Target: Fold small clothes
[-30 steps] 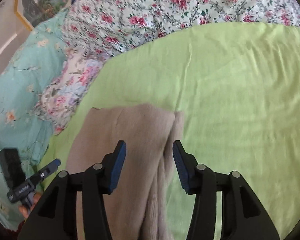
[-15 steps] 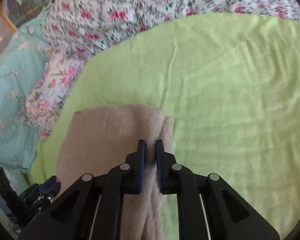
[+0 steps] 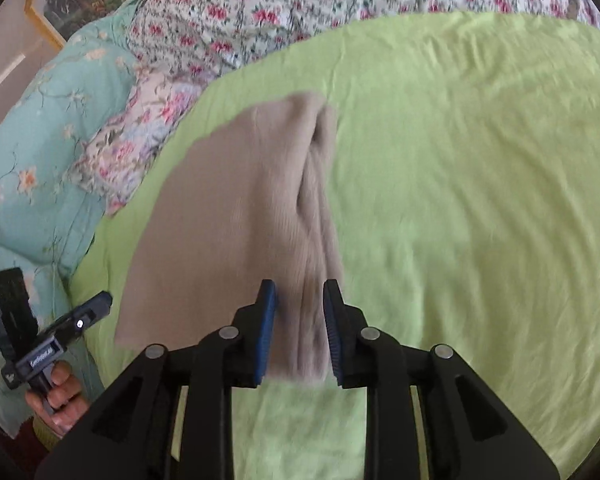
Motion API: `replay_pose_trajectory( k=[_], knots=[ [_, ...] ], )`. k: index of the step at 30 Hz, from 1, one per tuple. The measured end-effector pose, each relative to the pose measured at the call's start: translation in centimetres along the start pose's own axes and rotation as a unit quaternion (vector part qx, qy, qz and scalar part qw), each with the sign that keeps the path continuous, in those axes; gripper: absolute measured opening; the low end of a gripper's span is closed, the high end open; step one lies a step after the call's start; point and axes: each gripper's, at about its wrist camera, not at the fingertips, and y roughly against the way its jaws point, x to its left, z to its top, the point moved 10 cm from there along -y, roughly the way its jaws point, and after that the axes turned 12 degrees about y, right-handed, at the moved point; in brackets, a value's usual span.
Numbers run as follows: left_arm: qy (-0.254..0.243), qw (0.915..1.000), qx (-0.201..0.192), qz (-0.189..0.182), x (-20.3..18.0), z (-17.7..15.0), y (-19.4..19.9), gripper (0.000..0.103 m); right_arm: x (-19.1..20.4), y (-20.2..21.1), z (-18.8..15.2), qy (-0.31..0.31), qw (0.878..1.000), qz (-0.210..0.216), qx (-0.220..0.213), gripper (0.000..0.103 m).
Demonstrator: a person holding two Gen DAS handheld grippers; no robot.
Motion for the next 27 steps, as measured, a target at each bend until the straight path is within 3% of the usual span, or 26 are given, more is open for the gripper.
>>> replay_pose_trajectory(
  k=[2,4,5,7,9,12,14,18,20,22,27],
  knots=[
    [-0.006,0.9998,-0.011,-0.016,-1.1,0.3,0.5,0.025,0.2,-0.6,-0.5,0.004,1.000,-0.001,0.010,0.026],
    [-0.010,0.9983,-0.022,-0.053,-2.5,0.2,0.7,0.026,0.5,-0.2,0.0,0.014,1.000,-0.009,0.006,0.008],
    [-0.010,0.9979,-0.011,-0.063,-2.7,-0.3,0.2,0.028,0.8,0.4,0.6,0.019,1.000,-0.007,-0.005,0.008],
    [-0.013,0.9988,0.020,-0.043,-2.4,-1.8,-1.8,0.024,0.8,1.4,1.3,0.031,0.999,-0.022,-0.020,0.008],
    [-0.032,0.9983,0.045,-0.020,-2.1,-3.6,-3.7,0.024,-0.5,1.0,0.7,0.044,0.997,-0.057,-0.003,0.008],
    [-0.051,0.9970,0.057,-0.003,-2.1,-4.9,-4.4,0.026,-1.8,-1.1,-1.4,0.021,0.998,-0.052,0.040,0.009],
    [-0.058,0.9967,0.056,-0.009,-2.7,-4.5,-3.4,0.027,-2.1,-0.4,-1.5,0.009,0.997,-0.064,0.032,0.021],
    [-0.049,0.9976,0.027,-0.041,-3.8,-1.5,-1.0,0.031,-0.9,3.0,1.9,0.004,0.997,-0.062,-0.041,0.022],
    [-0.042,0.9979,0.009,-0.049,-3.9,0.6,-1.0,0.033,0.8,3.2,4.0,0.021,0.997,-0.040,-0.062,0.022],
    [-0.027,0.9986,0.003,-0.046,-3.4,1.9,-2.1,0.033,2.4,1.8,5.5,0.034,0.997,-0.017,-0.063,0.022],
    [0.014,0.9977,0.042,-0.051,-1.2,1.4,-6.3,0.024,1.7,-4.6,6.3,0.050,0.998,-0.036,-0.012,0.022]
  ],
)
